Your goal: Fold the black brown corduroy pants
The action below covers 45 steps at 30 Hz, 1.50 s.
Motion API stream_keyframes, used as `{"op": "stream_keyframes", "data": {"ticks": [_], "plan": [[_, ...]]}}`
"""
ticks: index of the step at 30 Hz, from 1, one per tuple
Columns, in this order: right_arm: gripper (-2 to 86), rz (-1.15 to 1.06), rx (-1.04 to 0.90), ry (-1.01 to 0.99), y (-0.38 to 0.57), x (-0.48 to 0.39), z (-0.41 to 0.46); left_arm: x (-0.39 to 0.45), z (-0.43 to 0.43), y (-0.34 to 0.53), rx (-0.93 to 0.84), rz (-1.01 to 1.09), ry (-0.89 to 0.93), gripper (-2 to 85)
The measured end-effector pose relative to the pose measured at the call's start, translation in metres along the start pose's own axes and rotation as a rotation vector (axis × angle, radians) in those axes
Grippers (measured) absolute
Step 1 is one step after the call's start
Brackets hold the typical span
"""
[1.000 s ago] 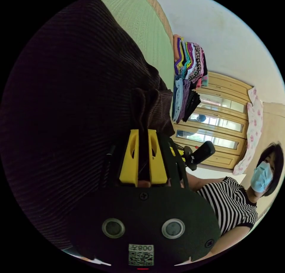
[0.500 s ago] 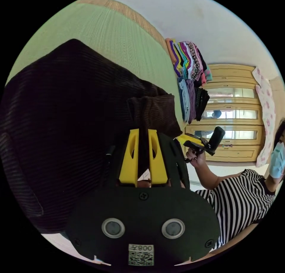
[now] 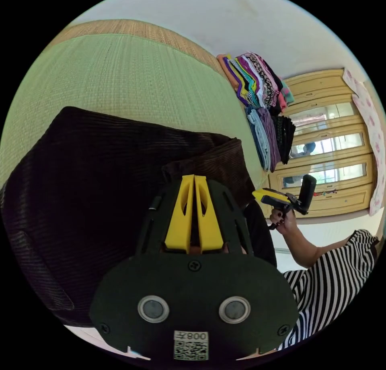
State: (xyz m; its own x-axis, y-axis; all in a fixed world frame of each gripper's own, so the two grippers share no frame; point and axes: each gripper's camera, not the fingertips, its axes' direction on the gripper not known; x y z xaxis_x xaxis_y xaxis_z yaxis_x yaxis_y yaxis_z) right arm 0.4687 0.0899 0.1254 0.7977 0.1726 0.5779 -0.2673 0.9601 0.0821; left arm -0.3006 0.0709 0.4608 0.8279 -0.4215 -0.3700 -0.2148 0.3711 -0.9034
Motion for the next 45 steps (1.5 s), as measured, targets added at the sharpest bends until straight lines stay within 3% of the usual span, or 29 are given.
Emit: {"op": "stream_keyframes", "data": {"ticks": [3, 9, 13, 16, 21, 27, 30, 38, 42, 45], "plan": [[0.1, 0.076, -0.03, -0.055, 0.006, 0.036, -0.006, 0.019, 0.02, 0.009, -0.089, 0.019, -0.059, 0.2], [0.1, 0.124, 0.069, -0.114, 0.008, 0.061, -0.042, 0.07, 0.024, 0.02, -0.074, 0.088, -0.069, 0.2], [0.2, 0.182, -0.003, -0.132, 0.008, 0.095, -0.043, 0.102, 0.052, 0.026, -0.196, 0.123, -0.113, 0.5], [0.4, 0.222, 0.075, -0.202, 0.009, 0.115, -0.066, 0.124, 0.05, 0.03, -0.153, 0.12, -0.092, 1.2], [2.0, 0.271, 0.119, -0.143, 0.016, 0.152, -0.104, 0.184, 0.063, 0.039, -0.15, 0.254, -0.058, 6.4], [5.6, 0.451, 0.142, -0.341, 0.031, 0.215, -0.111, 0.281, 0.115, 0.051, -0.212, 0.467, -0.122, 11.3], [6.1, 0.459, 0.102, -0.438, 0.028, 0.229, -0.107, 0.326, 0.143, 0.059, -0.23, 0.573, -0.212, 13.0], [6.0, 0.448, 0.074, -0.507, 0.018, 0.251, -0.117, 0.401, 0.196, 0.096, -0.195, 0.741, -0.664, 11.5], [6.0, 0.437, 0.069, -0.518, 0.013, 0.256, -0.12, 0.407, 0.196, 0.098, -0.195, 0.694, -0.628, 8.5], [6.2, 0.424, 0.064, -0.531, 0.008, 0.259, -0.123, 0.4, 0.187, 0.093, -0.206, 0.607, -0.503, 6.9]]}}
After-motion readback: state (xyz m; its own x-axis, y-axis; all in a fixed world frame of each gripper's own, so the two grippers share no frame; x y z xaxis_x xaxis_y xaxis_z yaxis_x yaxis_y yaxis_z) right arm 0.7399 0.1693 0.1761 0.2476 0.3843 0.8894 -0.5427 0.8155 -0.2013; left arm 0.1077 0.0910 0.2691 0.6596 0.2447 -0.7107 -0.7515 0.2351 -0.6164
